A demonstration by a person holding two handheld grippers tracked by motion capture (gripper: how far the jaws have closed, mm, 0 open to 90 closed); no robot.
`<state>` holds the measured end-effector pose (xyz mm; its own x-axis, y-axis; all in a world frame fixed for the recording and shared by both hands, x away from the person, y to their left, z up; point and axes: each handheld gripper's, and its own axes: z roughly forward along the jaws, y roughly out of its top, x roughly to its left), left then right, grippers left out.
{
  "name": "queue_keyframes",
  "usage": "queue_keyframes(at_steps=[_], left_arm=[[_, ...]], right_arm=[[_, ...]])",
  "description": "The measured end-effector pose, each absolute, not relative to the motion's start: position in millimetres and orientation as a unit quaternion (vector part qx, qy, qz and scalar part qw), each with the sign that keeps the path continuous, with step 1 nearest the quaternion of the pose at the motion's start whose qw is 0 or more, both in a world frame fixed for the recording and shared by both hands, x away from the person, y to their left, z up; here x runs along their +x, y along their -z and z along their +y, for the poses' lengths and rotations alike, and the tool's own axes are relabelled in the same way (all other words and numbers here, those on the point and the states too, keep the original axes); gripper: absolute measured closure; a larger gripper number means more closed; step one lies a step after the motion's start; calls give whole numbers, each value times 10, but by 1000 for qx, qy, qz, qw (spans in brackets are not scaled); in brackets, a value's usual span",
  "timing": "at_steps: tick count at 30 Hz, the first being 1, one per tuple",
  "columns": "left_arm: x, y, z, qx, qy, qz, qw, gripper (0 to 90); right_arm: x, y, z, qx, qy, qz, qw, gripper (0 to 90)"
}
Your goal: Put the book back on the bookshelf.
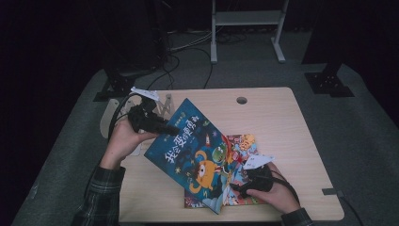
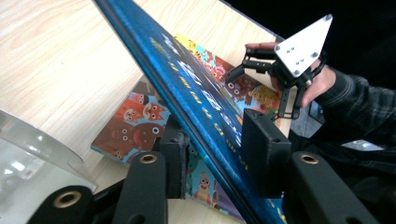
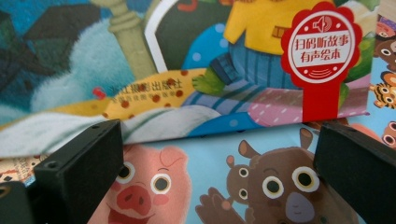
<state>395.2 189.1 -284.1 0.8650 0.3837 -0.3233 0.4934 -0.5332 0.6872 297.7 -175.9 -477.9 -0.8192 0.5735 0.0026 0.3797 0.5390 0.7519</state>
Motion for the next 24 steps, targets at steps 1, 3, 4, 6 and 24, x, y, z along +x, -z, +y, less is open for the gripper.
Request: queue_keyframes(at_steps=[1,3,4,6,24], left_arm=[[3952,2841,1891,873,66,251,413,638],[3986,2808,1893,872,70,255,411,645],[4009,2789,1891,874,68,254,408,649],[4074,2732,1880,876,68,265,397,654],[4171,2219,1574,907,34,242,344,731]], right_arm=[[2977,4781,-1762,274,-395,868,124,9],[2978,4783,-1765,274,-396,868,124,9],[2978,4784,-1767,275,-397,867,124,10],[2983,4784,-1774,280,-396,866,124,9],[3000,4791,-1819,296,-398,859,132,10]])
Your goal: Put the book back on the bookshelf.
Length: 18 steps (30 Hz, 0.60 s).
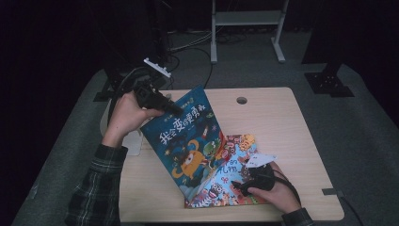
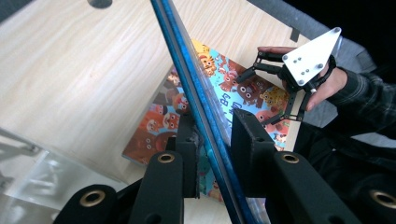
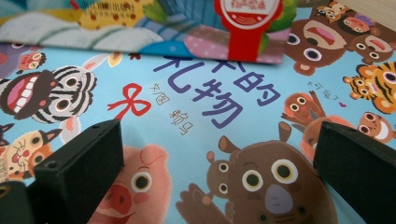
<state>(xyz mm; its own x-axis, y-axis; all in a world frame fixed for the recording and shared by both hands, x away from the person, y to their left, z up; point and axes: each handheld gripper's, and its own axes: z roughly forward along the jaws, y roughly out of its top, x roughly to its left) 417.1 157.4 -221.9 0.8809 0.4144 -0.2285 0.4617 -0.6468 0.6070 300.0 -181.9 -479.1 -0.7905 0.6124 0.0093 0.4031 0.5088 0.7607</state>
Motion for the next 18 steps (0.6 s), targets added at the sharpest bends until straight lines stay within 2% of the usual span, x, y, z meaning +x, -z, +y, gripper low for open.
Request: queue_keyframes(at_steps=[8,18], left_arm=[[4060,1980,1318,922,13,206,328,784],[3938,1911,1078,935,38,164,313,819]], right_arm=[[3001,4790,-1823,298,-398,858,132,10],[2997,4792,-1825,299,-397,858,131,10]])
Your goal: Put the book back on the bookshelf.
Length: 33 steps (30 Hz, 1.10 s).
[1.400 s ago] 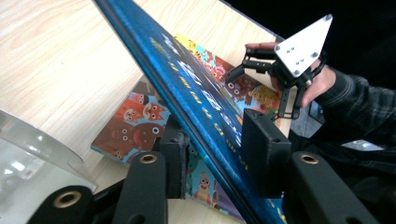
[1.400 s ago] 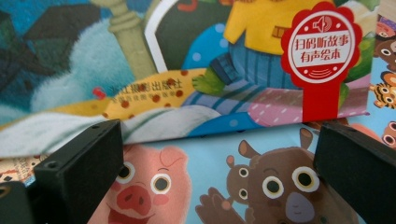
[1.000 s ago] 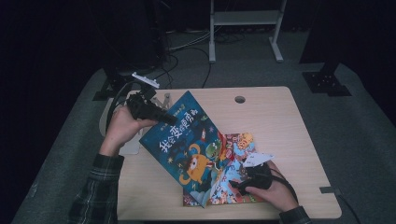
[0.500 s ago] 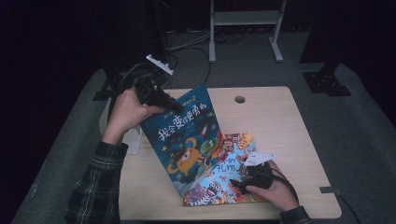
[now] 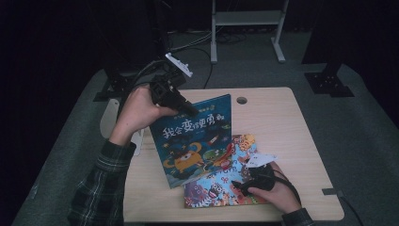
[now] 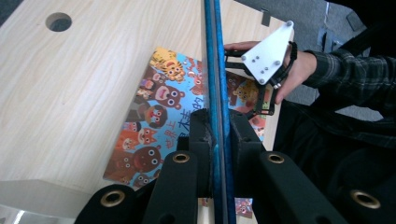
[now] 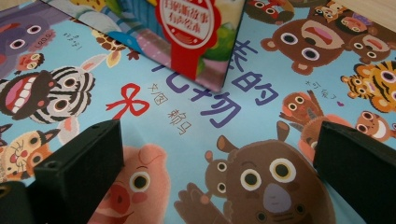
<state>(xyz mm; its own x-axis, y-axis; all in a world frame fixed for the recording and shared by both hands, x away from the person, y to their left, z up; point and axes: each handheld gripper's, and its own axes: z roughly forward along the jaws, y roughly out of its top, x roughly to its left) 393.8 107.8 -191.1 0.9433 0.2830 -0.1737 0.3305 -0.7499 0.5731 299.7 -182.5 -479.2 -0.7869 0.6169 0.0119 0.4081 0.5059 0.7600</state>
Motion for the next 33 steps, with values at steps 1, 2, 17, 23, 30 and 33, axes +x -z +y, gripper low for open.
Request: queue_keyframes(at_steps=[1,2,17,23,30,33], left_arm=[[3930,1902,1062,936,40,161,310,821],[3896,1881,1035,939,39,153,306,822],[3713,1641,1400,926,-6,186,328,822],[3682,1620,1631,920,-18,215,328,822],[3661,1608,1985,914,-31,248,320,821],[3657,1614,2074,912,-33,257,319,821]], right_arm=[[2997,4792,-1826,299,-398,858,132,9],[2998,4793,-1827,298,-398,858,132,9],[2999,4796,-1829,297,-401,856,134,9],[2997,4803,-1835,295,-402,856,136,9],[2991,4811,-1837,297,-407,853,135,9],[2990,4810,-1837,298,-407,853,134,9]])
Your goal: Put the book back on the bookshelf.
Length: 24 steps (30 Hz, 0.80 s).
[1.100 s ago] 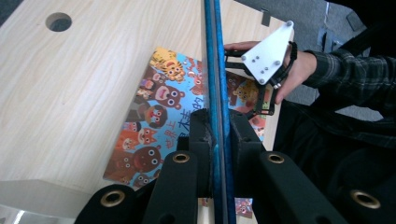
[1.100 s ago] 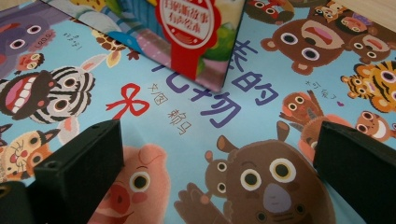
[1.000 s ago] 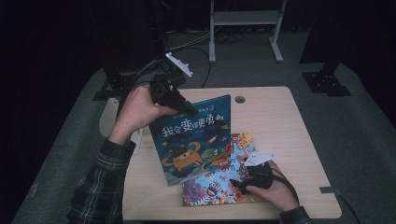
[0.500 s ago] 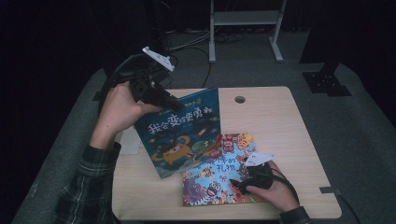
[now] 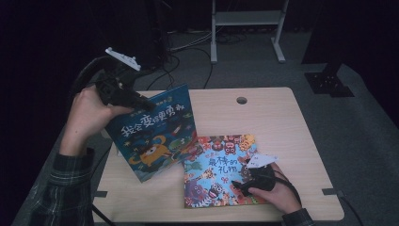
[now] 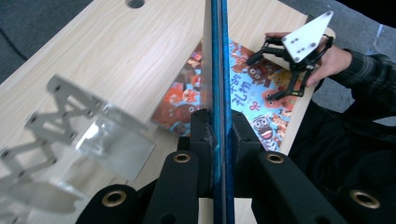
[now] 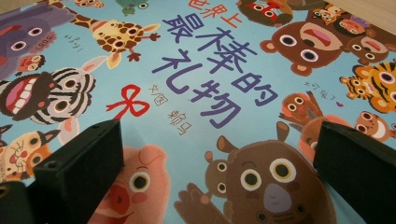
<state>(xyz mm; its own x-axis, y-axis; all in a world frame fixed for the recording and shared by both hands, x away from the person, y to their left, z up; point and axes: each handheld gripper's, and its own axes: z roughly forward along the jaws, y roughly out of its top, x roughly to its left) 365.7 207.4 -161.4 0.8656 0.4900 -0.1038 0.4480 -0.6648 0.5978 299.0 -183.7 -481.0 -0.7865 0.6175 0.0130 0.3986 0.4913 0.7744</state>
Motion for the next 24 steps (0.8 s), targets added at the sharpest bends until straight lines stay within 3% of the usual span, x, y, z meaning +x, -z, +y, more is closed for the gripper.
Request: queue_keyframes(at_steps=[24], left_arm=[[3439,1735,3157,873,-68,365,316,820]], right_arm=[[2999,4807,-1837,295,-404,855,134,9]])
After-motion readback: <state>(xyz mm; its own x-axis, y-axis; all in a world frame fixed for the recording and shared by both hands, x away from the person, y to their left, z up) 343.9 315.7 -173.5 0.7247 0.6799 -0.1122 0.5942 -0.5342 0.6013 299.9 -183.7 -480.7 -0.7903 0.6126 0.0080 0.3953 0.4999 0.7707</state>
